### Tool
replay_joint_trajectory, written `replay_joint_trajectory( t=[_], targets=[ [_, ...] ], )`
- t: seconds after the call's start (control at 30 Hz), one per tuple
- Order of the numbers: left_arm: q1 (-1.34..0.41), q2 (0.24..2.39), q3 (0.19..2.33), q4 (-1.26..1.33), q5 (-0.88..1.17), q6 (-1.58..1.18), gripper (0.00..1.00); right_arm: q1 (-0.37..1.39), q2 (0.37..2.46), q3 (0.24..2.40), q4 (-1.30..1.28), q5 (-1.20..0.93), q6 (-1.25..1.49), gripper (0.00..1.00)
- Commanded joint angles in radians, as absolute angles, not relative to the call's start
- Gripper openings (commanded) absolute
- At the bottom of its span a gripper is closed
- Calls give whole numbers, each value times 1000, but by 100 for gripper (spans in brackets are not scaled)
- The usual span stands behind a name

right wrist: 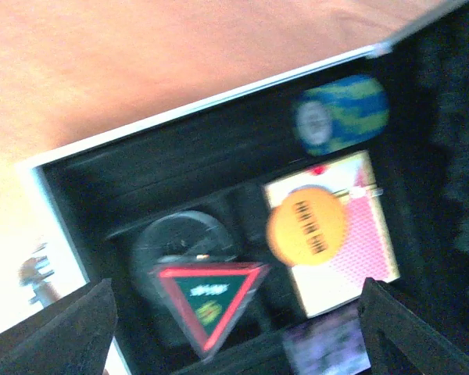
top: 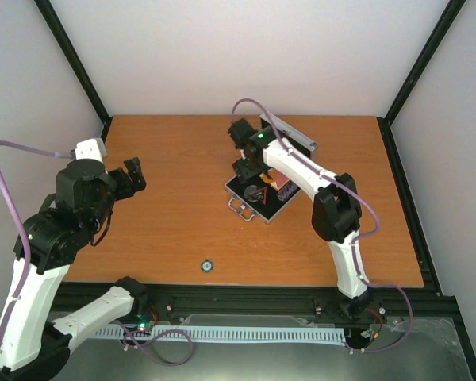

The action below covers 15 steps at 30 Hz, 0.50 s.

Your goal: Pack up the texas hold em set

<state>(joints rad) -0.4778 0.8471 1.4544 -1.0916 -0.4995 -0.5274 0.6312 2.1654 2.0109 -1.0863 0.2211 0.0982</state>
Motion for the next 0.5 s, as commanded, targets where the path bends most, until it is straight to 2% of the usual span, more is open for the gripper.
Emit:
replay_joint_trajectory(
  t=[0.0,0.3,0.47],
  targets=[
    [-474,837,1450,-1062,-497,-519,100,767,2080,1928,-1097,195,153,85],
    [-474,834,1435,-1052,-487,-509,100,1035,1982,1694,-1062,17,248,84],
    [-474,834,1420,-1049,-462,-510,100,1119,2010,1671,-1054,-9,271,83]
  ],
)
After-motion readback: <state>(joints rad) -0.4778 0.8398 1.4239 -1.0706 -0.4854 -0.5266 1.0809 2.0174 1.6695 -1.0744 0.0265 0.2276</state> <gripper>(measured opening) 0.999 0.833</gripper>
